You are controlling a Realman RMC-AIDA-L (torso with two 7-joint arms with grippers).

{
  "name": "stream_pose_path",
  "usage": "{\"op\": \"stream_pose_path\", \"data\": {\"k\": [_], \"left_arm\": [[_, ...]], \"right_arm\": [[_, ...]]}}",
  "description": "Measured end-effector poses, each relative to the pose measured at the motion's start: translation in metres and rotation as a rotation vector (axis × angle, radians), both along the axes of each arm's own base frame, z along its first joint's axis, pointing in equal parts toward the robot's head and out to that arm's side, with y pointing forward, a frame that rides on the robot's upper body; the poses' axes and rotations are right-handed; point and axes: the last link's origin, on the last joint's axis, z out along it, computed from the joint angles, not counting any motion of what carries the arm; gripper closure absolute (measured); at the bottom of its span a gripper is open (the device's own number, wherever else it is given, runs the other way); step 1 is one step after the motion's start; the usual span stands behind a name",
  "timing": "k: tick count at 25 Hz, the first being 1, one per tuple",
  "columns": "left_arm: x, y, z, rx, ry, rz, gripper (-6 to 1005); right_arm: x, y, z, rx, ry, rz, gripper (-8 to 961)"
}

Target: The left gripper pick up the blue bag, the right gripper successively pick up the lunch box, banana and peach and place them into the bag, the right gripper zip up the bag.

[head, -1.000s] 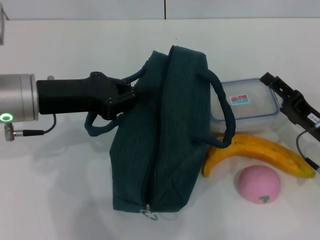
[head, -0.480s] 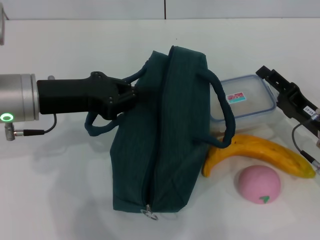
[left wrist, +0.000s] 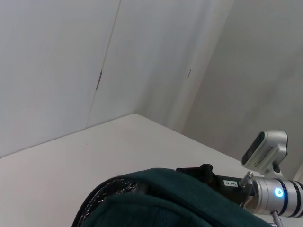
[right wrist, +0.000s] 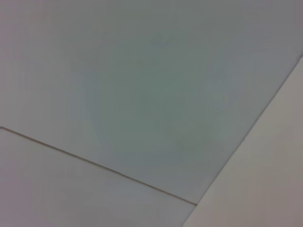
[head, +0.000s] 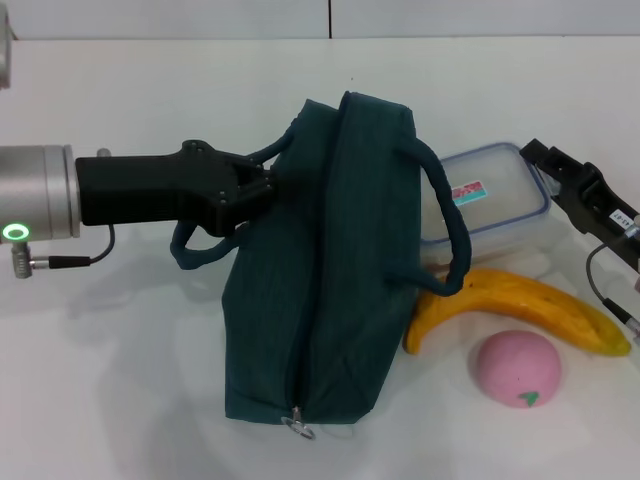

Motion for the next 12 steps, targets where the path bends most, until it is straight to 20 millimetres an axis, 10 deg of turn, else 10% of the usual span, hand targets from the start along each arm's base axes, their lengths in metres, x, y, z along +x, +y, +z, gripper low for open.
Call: {"op": "stream_pose_path", "data": {"k": [12], "left_arm": [[0.0001, 0.0, 0.0023, 0.009, -0.013, 0.002, 956]], "right_arm": [[0.0002, 0.0009, 0.0011, 0.023, -0.031, 0.012, 748]]}}
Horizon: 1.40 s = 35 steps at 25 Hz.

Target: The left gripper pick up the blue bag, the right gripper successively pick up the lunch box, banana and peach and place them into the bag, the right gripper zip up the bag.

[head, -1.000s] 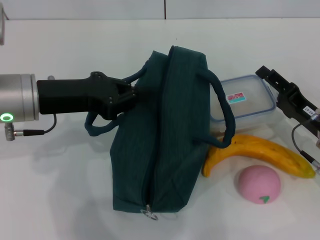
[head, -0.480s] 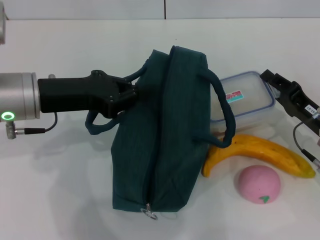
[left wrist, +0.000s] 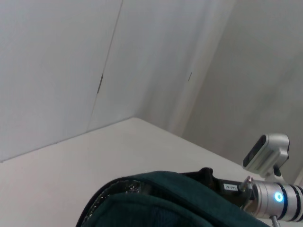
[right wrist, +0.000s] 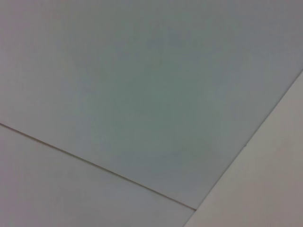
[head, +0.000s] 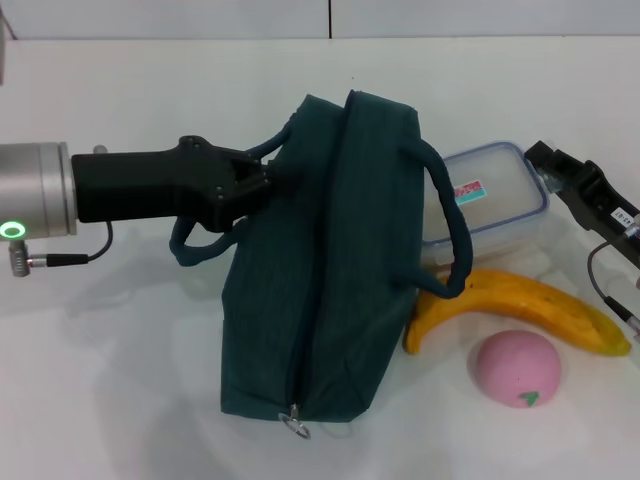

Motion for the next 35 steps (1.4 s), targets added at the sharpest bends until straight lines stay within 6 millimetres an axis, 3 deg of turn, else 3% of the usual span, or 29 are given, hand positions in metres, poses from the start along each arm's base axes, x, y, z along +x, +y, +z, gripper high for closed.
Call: {"op": "stream_pose_path", "data": {"k": [9, 18, 25, 30, 35], "left_arm": [[-0.001, 0.0, 0.01, 0.04, -0.071, 0.01, 956], [-0.006, -0.003, 0.02, 0.047, -0.116, 0.021, 956], [-0.007, -0.005, 0.02, 0.045, -0.135, 0.025, 956], [-0.008, -0.006, 0.019, 0.045, -0.137, 0.02, 956], [-0.008, -0.006, 0.019, 0.045, -0.137, 0.021, 955]], "right_arm": [[-0.005, 0.0, 0.0, 0.021, -0.094, 0.089, 833], [-0.014, -0.005, 0.016, 0.158, -0.203, 0.265, 856], [-0.025, -0.001, 0.039, 0.278, -0.234, 0.39, 855], [-0.041, 0.007, 0.063, 0.359, -0.197, 0.503, 855], [-0.079, 0.024, 0.085, 0.42, -0.115, 0.673, 855]]}}
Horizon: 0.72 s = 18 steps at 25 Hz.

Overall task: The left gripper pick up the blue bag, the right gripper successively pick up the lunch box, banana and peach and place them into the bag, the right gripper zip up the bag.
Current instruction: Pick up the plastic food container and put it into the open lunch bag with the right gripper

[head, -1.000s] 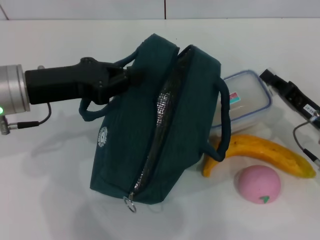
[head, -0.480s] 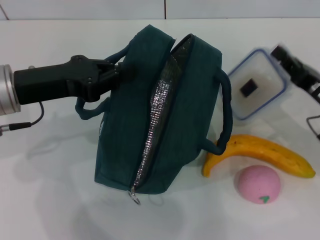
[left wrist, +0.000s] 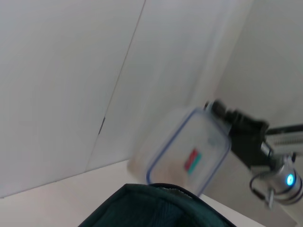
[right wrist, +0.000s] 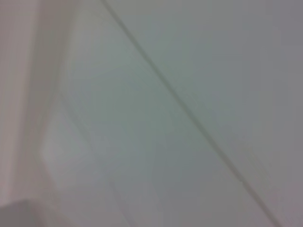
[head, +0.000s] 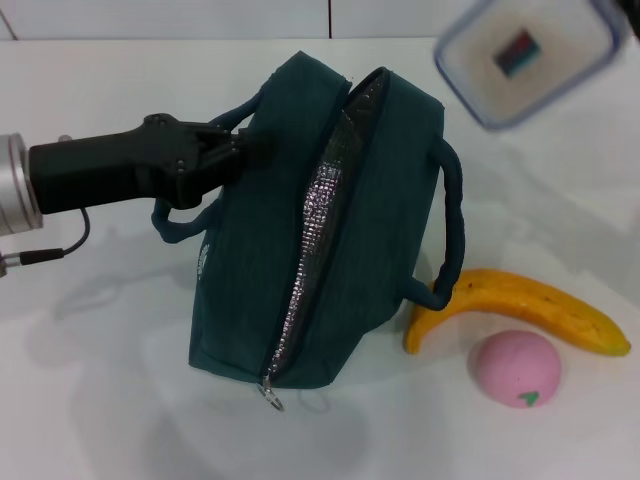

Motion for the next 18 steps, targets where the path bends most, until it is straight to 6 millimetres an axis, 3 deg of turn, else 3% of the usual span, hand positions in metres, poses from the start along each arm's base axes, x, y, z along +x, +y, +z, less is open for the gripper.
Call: {"op": "stream_pose_path", "data": {"k": [4, 9, 13, 18], "left_arm": [[-0.002, 0.0, -0.002, -0.007, -0.002, 0.011, 955], [-0.004, 0.002, -0.005, -0.017, -0.003, 0.018, 955], [-0.003, 0.004, -0.005, -0.014, -0.001, 0.014, 955], [-0.003, 0.008, -0.005, 0.006, 0.007, 0.026, 955]], "right_arm": [[-0.041, 0.014, 0.007, -0.013, 0.035, 0.157, 856], [-0.08, 0.021, -0.003, -0.056, 0.02, 0.287, 856], [-0.092, 0.021, -0.018, -0.096, -0.011, 0.313, 856], [-0.086, 0.013, -0.034, -0.137, -0.05, 0.301, 856]]}}
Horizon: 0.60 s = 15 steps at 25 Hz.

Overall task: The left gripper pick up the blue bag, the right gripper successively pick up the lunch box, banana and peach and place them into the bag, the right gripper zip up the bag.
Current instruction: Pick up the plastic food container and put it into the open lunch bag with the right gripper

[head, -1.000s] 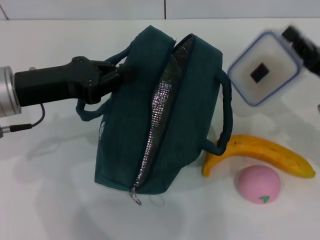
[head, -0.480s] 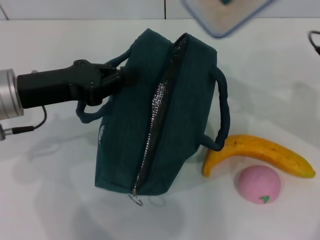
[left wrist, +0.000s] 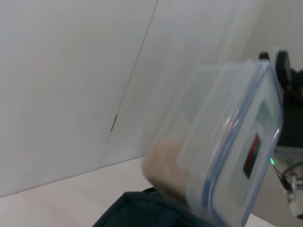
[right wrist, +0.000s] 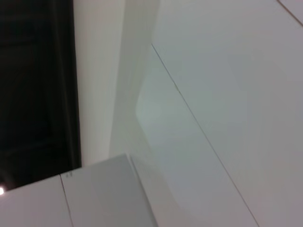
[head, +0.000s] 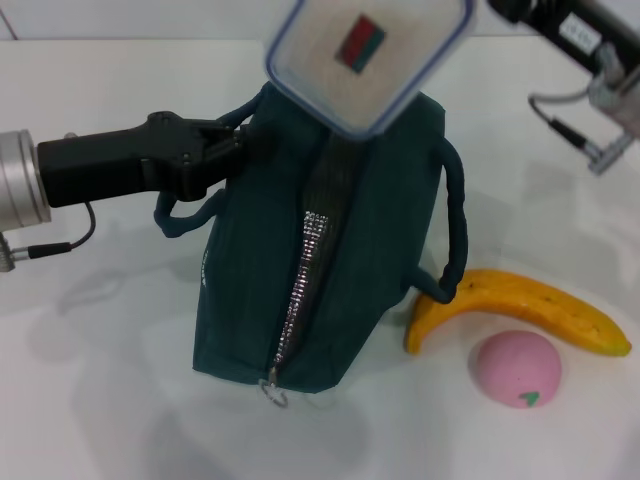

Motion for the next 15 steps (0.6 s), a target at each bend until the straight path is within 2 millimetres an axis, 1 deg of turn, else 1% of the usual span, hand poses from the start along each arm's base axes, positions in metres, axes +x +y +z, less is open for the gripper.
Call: {"op": "stream_pose_path", "data": {"k": [4, 7, 11, 15], "left_arm": [[-0.002, 0.003, 0.0, 0.015, 0.012, 0.007, 955], [-0.002, 0.003, 0.001, 0.022, 0.016, 0.005, 955], [-0.002, 0.004, 0.001, 0.026, 0.02, 0.002, 955], [-0.002, 0.005, 0.001, 0.03, 0.023, -0.003, 955]], "right_arm": [[0.014, -0.008, -0.011, -0.031, -0.062, -0.03, 857], [0.021, -0.011, -0.022, -0.066, -0.127, -0.037, 857], [0.024, -0.015, -0.036, -0.119, -0.204, -0.036, 857], [0.025, -0.014, -0.044, -0.128, -0.243, -0.053, 857]]}}
